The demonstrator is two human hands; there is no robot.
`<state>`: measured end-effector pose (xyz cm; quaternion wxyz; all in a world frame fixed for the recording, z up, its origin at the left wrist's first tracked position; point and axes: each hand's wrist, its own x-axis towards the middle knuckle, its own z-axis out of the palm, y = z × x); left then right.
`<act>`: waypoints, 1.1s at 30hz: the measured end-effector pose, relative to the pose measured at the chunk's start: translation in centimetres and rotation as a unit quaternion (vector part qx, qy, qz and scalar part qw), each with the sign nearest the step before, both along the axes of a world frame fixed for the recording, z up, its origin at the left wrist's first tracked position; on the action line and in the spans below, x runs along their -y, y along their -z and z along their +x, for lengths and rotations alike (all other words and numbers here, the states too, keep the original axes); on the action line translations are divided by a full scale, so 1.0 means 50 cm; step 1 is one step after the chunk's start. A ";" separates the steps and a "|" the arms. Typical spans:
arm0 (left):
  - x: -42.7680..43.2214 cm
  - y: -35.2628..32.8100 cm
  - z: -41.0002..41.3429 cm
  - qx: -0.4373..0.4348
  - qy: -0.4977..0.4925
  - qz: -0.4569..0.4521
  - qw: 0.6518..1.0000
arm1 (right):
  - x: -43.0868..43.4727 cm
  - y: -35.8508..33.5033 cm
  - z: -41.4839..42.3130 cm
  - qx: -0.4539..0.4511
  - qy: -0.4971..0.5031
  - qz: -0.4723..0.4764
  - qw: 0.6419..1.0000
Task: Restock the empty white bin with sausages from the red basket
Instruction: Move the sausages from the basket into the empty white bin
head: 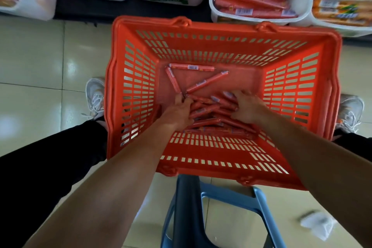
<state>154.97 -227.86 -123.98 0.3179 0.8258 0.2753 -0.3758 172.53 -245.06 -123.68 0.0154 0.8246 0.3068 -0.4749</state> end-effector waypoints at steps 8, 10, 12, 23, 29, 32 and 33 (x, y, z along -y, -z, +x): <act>0.030 0.005 0.003 -0.007 0.094 0.028 0.995 | -0.003 0.027 -0.051 0.077 -0.072 -0.030 0.994; 0.031 0.010 -0.001 0.007 0.087 0.025 0.996 | -0.004 0.033 -0.053 0.074 -0.060 -0.042 0.995; 0.029 0.015 -0.005 0.018 0.079 0.026 0.996 | -0.002 0.036 -0.050 0.060 -0.035 -0.041 0.997; -0.041 0.006 0.003 0.004 -0.075 0.017 0.997 | 0.009 0.032 -0.040 0.008 0.029 0.034 0.999; -0.090 -0.045 0.009 0.092 -0.264 0.015 0.960 | -0.002 0.033 -0.073 0.019 0.016 0.063 0.998; -0.101 -0.061 0.013 0.098 -0.287 0.008 0.953 | -0.015 0.031 -0.068 0.002 0.012 0.040 0.999; -0.102 -0.064 0.014 0.099 -0.288 0.009 0.952 | -0.019 0.030 -0.064 -0.004 0.004 0.043 0.999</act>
